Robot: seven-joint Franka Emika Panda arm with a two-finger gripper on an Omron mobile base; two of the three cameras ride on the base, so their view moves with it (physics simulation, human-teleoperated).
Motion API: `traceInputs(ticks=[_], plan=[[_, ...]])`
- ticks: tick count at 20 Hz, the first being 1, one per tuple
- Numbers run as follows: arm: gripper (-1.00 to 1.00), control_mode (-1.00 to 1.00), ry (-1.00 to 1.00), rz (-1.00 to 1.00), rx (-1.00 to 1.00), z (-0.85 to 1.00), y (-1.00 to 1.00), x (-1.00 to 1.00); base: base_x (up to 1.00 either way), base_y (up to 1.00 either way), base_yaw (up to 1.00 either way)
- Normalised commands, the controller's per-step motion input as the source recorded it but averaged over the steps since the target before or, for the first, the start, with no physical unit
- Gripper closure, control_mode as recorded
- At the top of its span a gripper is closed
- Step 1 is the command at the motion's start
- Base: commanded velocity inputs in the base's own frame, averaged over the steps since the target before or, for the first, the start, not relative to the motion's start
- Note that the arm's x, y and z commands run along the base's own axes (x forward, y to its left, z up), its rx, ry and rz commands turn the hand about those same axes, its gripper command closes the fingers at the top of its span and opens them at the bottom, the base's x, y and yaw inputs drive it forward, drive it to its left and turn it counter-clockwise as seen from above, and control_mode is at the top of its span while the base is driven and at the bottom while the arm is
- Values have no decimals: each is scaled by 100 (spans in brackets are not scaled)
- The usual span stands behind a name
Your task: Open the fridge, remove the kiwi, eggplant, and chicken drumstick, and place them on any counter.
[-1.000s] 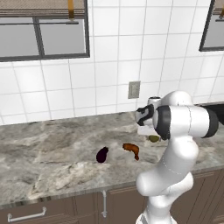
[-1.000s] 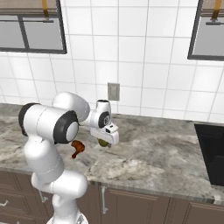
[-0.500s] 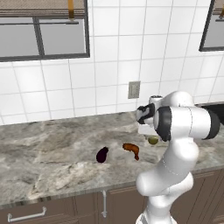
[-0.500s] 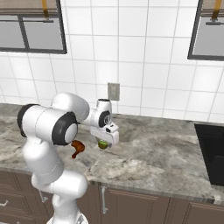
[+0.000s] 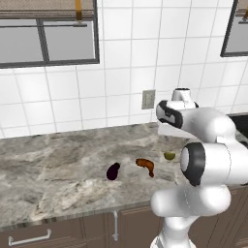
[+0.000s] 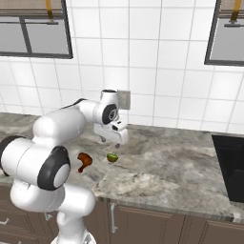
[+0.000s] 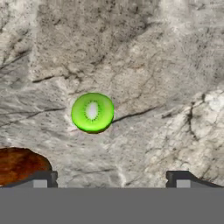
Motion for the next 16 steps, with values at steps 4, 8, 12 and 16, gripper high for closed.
traceInputs(ticks=[4, 8, 12, 16], plan=[[-100, -100, 0, 10, 0, 100, 0, -1, 0, 0, 0], [-100, -100, 3, 12, 0, 100, 0, -12, 0, 0, 0], [-100, -100, 2, 15, 0, 100, 7, -7, 0, 0, 0], [-100, -100, 1, 26, 0, 61, 31, -3, 0, 0, 0]])
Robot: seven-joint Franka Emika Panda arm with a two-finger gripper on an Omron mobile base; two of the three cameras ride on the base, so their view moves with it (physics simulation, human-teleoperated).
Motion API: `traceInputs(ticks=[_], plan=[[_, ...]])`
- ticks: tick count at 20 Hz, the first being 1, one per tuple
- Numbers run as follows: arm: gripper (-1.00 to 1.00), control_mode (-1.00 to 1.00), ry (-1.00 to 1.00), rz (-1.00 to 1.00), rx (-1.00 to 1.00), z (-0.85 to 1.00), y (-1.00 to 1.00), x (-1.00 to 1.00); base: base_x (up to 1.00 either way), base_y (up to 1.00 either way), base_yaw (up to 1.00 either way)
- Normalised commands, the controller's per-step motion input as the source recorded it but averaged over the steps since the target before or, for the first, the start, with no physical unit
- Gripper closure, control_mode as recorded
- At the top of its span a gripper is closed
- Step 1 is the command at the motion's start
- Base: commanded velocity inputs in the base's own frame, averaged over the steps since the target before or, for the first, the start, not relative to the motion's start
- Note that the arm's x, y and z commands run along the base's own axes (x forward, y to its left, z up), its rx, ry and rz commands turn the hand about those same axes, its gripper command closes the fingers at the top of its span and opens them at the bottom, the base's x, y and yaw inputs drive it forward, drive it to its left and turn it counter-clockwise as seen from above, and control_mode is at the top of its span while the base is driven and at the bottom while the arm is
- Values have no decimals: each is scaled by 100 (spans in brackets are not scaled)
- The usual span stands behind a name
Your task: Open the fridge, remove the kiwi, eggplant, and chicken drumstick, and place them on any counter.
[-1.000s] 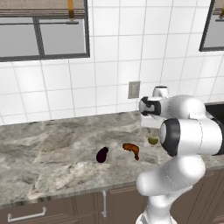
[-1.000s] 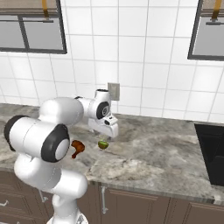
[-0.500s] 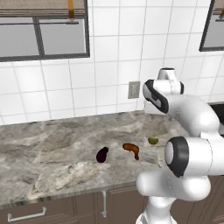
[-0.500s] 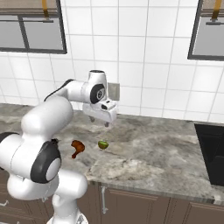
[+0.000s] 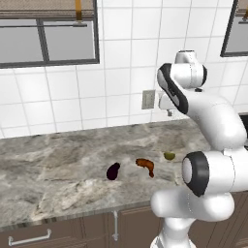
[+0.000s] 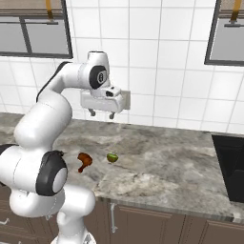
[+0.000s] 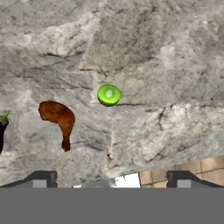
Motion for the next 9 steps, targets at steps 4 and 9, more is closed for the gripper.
traceInputs(ticks=[4, 9], plan=[[-100, -100, -1, 31, 0, 16, 46, -21, 0, 0, 0], [-100, -100, -11, 27, 0, 0, 33, -80, 0, 0, 0]])
